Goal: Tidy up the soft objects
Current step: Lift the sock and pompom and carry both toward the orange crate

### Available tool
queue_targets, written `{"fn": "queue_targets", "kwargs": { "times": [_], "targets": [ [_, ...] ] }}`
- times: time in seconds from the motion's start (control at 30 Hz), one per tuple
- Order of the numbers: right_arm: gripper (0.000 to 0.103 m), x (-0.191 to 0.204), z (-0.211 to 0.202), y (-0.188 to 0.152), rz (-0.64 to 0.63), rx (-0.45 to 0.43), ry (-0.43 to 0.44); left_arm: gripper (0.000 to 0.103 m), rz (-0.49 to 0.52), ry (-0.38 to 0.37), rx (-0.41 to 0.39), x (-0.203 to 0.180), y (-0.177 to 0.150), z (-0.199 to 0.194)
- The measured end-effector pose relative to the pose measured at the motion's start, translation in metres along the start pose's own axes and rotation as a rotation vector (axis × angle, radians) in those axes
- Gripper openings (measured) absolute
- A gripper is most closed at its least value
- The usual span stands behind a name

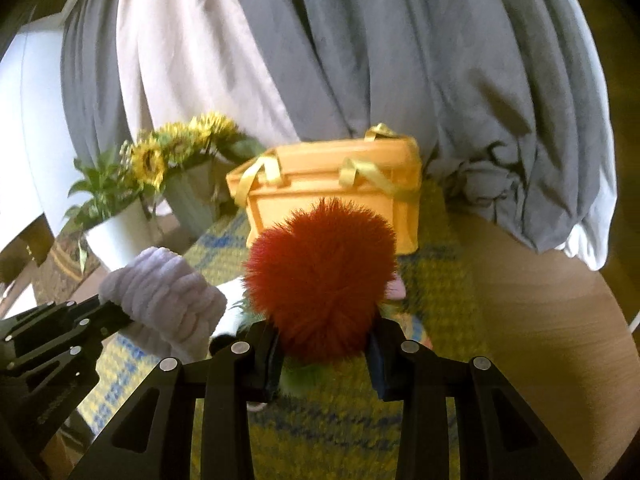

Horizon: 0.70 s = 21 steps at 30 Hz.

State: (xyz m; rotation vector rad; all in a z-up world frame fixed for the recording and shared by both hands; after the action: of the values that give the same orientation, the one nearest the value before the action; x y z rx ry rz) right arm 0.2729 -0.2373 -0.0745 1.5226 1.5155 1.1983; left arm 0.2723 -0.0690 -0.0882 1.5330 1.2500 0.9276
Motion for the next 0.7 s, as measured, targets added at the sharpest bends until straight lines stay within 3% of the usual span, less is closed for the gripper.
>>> {"fn": "queue_targets", "kwargs": {
  "times": [0.7],
  "targets": [
    [0.036, 0.017, -0.005, 0.064, -0.003, -0.178, -0.085, 0.014, 0.007, -0.032, -0.179, 0.021, 0.07, 0.018]
  ]
}}
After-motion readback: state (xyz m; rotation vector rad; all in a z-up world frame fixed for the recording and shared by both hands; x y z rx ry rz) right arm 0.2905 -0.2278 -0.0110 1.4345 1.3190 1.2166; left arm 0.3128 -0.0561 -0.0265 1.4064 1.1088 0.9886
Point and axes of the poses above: each gripper's, at about its wrist camera, not at the fingertips, and z roughly the way its jaws point, x to its left, y to its top, the point moved 5 cm from there along z, roughly the way its jaws point, and after that the axes turned 15 degrees about -x, right-handed, at the moved point
